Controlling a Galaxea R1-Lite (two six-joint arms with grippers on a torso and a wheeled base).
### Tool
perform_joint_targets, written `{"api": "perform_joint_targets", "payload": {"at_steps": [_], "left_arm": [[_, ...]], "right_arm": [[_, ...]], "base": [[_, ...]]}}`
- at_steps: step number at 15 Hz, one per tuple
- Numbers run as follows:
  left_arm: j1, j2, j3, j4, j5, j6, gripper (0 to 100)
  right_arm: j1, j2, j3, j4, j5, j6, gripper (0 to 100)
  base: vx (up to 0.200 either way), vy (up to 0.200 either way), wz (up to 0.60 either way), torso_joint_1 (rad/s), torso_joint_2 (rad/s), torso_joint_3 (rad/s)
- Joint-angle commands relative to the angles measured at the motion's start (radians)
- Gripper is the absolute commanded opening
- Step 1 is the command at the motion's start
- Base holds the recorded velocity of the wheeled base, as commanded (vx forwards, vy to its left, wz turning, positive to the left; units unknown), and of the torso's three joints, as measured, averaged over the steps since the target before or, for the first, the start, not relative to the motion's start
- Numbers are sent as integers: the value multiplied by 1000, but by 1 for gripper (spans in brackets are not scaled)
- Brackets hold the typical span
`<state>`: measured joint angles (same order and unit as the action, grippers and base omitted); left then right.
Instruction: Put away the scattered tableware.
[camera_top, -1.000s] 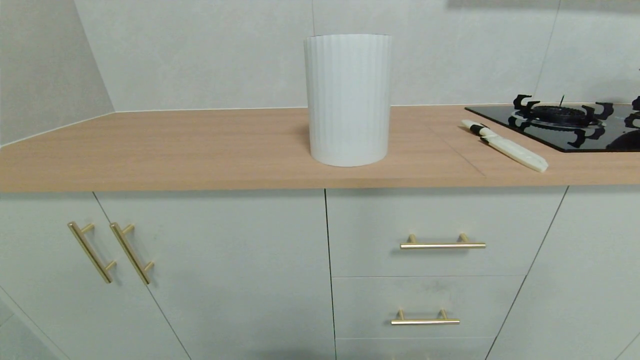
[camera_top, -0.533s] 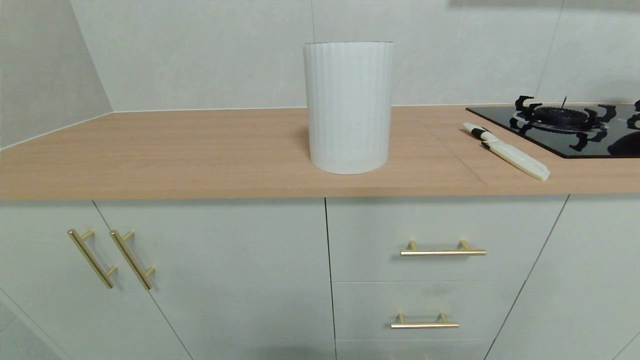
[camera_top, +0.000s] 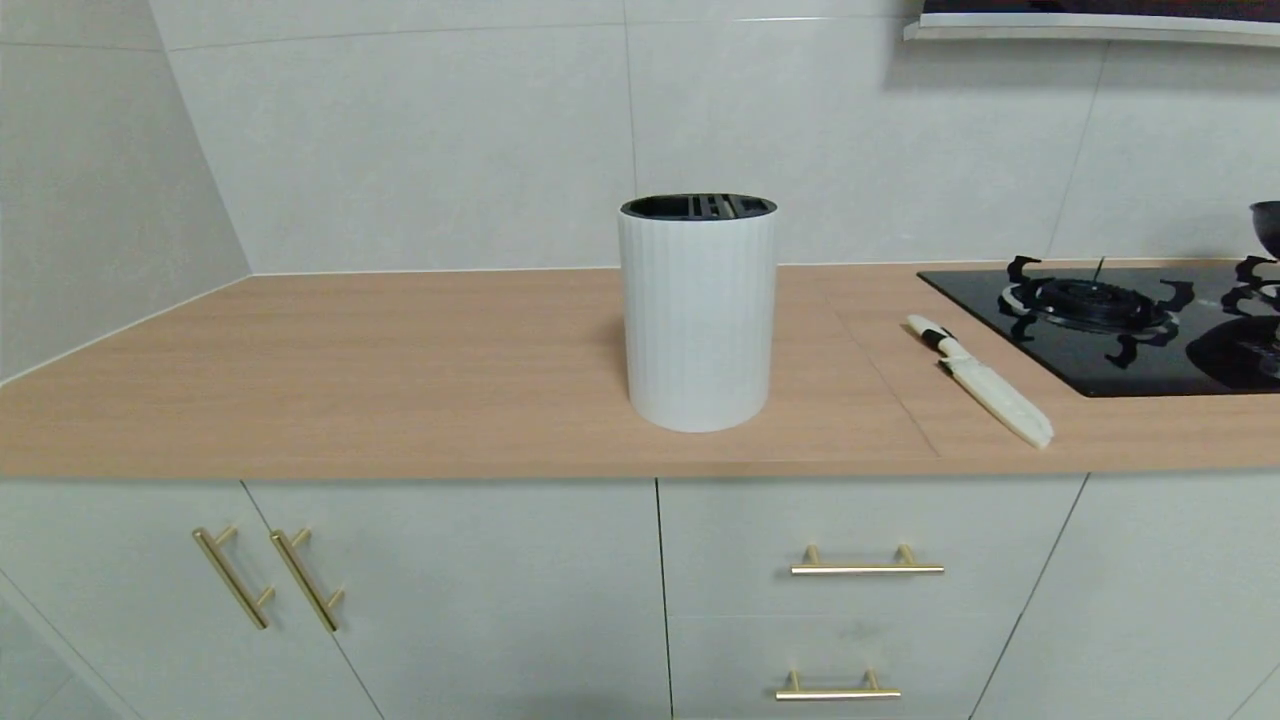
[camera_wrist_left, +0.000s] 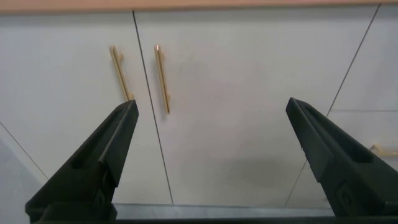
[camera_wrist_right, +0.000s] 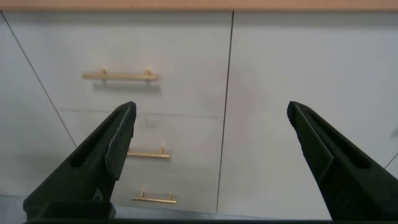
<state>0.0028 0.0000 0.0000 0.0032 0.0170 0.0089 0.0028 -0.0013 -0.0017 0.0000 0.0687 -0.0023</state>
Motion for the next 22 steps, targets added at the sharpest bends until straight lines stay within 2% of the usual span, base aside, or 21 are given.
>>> {"api": "perform_joint_targets", "payload": {"at_steps": [1,11,22], "left_arm": [[0,2,0,0,0,0,100],[0,0,0,0,0,-1,100],[0,2,0,0,0,-1,100]], "right_arm": [[0,1,0,0,0,-2,100],[0,1,0,0,2,-2,100],[0,1,0,0,2,-2,100]], "base": [[0,0,0,173,-466,-290],[0,0,0,207,-493,-287],[0,0,0,258,-565,-307]]}}
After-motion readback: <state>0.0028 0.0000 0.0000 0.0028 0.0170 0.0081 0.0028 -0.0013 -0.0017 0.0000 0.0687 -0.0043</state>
